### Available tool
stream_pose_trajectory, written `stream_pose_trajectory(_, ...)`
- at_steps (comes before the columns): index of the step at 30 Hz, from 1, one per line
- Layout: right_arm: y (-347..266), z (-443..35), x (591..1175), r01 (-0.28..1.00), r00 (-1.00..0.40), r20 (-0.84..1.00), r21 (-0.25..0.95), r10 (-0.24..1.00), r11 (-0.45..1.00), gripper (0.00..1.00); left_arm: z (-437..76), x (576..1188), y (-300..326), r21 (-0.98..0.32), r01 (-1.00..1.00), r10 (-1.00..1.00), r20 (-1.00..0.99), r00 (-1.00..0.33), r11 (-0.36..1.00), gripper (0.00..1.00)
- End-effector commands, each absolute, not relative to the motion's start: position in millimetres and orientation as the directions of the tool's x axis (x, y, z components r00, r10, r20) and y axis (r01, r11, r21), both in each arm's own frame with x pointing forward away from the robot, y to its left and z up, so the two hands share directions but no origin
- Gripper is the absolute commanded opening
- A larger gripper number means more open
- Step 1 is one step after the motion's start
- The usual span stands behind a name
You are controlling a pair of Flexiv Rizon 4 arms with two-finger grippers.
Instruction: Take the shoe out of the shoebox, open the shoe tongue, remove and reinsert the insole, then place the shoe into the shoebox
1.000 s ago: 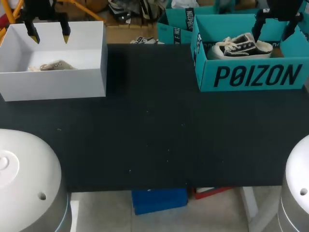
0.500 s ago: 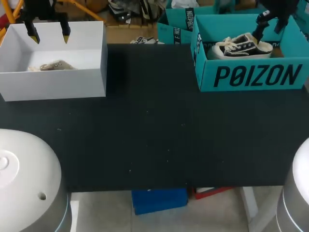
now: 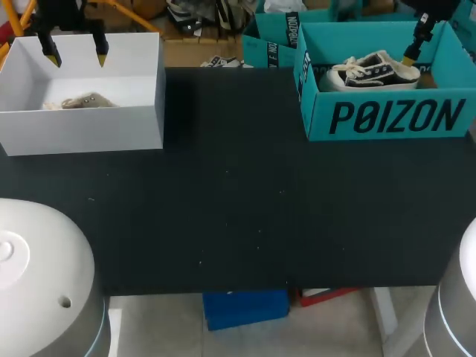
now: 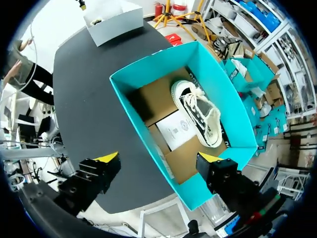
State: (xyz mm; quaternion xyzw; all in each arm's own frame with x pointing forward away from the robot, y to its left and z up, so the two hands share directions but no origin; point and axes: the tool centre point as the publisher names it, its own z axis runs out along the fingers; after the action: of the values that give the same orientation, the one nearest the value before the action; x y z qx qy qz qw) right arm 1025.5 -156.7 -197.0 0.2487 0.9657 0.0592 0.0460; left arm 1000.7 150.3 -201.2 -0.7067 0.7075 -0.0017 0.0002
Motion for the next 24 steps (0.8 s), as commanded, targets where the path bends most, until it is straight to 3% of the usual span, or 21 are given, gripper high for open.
stream_pose_trajectory(1,-153,-197,1037,0.137,-0.987,-0.085,0.021,0.139,0.990,1.00,-201,1000,150,-0.001,-1.000,-1.000,0.001,-0.001,0.001,1.00)
stream_pose_trajectory(13,-152,-199,1036,0.142,-0.986,-0.084,0.028,0.144,0.989,1.00,-201,1000,150,-0.001,-1.000,-1.000,0.001,-0.001,0.001,1.00)
stream_pose_trajectory(24,-142,-213,1057,0.004,-0.997,-0.075,0.014,0.005,1.000,1.00,-201,1000,150,-0.001,-1.000,-1.000,0.001,-0.001,0.001,1.00)
